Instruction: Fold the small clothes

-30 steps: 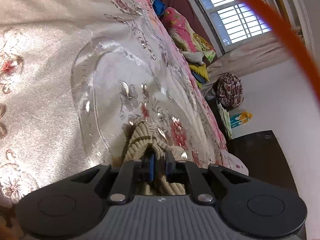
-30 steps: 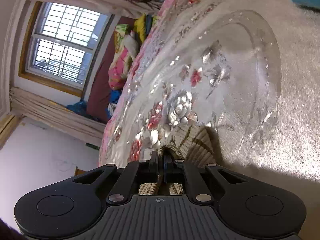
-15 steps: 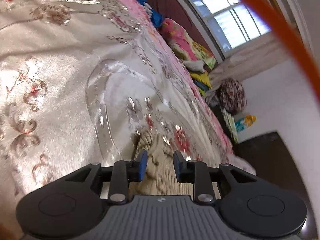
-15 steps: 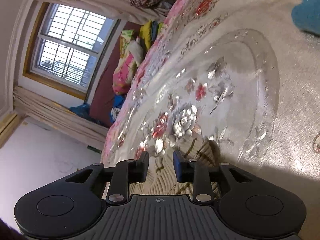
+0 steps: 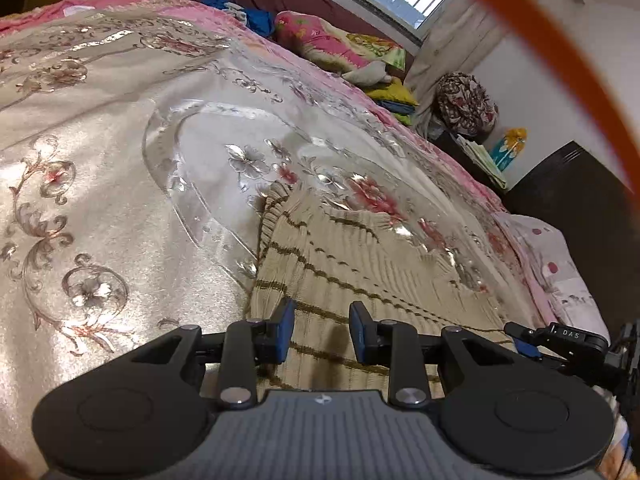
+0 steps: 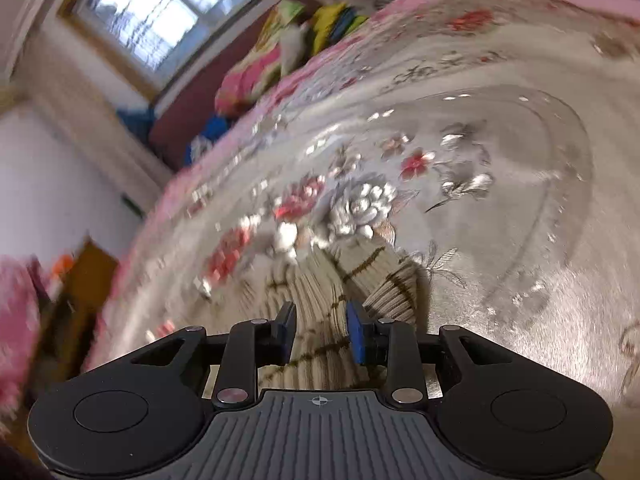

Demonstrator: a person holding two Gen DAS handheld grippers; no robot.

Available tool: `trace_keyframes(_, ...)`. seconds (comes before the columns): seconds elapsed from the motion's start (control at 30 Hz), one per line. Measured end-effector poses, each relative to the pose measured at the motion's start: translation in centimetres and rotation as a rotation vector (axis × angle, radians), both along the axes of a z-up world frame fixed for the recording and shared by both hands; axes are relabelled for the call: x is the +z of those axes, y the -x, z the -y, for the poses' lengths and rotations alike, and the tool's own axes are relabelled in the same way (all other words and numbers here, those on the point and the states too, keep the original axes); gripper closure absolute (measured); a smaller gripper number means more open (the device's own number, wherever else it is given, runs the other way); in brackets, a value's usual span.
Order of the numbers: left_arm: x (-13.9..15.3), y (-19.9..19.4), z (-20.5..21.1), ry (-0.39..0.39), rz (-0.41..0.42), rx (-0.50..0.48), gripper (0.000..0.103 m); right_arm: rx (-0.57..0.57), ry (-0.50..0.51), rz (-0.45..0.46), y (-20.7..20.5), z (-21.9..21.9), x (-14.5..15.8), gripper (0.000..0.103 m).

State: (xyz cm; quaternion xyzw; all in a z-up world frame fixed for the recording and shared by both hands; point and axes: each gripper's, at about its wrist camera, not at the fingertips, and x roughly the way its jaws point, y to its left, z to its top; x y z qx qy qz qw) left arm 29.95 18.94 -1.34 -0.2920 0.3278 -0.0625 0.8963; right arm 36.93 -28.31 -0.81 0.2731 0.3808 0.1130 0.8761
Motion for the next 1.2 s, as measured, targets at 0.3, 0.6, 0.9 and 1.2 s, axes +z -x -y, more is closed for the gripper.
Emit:
trace_keyframes(0.3,0.5,-0.7,-0.6,-0.009,0.007,0.045,0.069,-0.083,0.085,0.053,0.3,0.8,1.3,0.097)
trace_keyframes(0.6,1.5,-4.5,0.1,-0.104,0.019,0.079,0.066,-0.055,0.145,0.017,0.5,-0.3,0.0,0.097)
trace_keyframes(0.9,0.2,-4.6,-0.6,-0.154,-0.017,0.155,0.087,-0.062,0.156,0.06,0.9,0.6,1.3,0.097)
trace_keyframes(1.2,0.3,-4.6,-0.7,-0.165,-0.038,0.158,0.087,-0.082,0.216,0.009,-0.6,-0.2,-0.7,0.095)
